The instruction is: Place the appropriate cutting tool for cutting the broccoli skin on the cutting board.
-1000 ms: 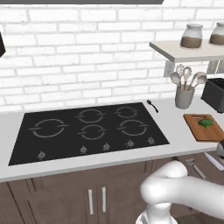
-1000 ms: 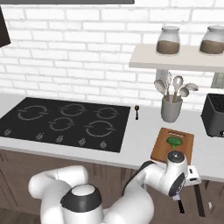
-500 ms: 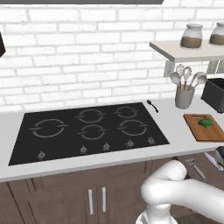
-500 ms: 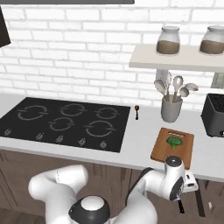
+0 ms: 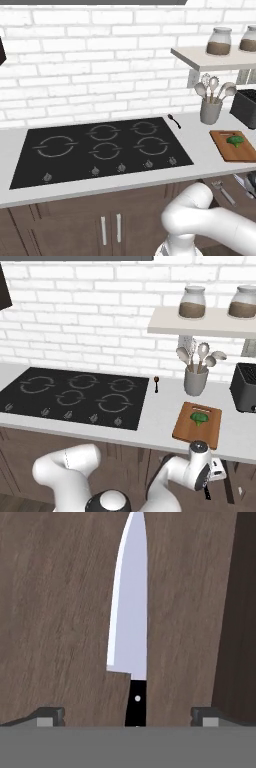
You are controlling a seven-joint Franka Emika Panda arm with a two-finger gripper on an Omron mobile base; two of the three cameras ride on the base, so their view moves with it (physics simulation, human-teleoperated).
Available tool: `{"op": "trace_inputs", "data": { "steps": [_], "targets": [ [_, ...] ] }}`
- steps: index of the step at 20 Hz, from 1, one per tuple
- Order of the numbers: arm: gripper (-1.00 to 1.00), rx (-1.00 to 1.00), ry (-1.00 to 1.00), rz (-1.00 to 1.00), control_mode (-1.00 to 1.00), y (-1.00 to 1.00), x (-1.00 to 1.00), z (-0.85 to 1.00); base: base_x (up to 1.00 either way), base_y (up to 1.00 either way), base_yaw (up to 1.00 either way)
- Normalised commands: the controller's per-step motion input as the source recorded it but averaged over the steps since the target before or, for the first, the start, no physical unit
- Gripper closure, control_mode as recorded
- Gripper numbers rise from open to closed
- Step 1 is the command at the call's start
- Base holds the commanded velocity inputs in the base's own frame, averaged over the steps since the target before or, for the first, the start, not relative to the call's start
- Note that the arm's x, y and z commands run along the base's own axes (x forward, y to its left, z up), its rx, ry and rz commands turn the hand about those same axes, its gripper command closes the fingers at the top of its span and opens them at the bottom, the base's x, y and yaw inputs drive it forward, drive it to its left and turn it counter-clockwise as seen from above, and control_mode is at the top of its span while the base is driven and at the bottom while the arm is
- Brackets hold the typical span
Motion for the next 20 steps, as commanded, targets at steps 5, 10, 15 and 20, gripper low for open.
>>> {"op": "trace_inputs", "data": {
  "steps": [5,10,15,20],
  "targets": [
    [-1.0,0.0,0.0,0.0,-1.0,-0.05,0.0,-0.07,0.0,0.0,0.0],
    [-1.0,0.0,0.0,0.0,-1.0,-0.12,0.07,-0.01,0.0,0.0,0.0],
    [-1.0,0.02,0.02,0.0,-1.0,-0.18,0.02,-0.12,0.0,0.0,0.0],
    [-1.0,0.0,0.0,0.0,-1.0,0.0,0.0,0.0,0.0,0.0,0.0]
  ]
}}
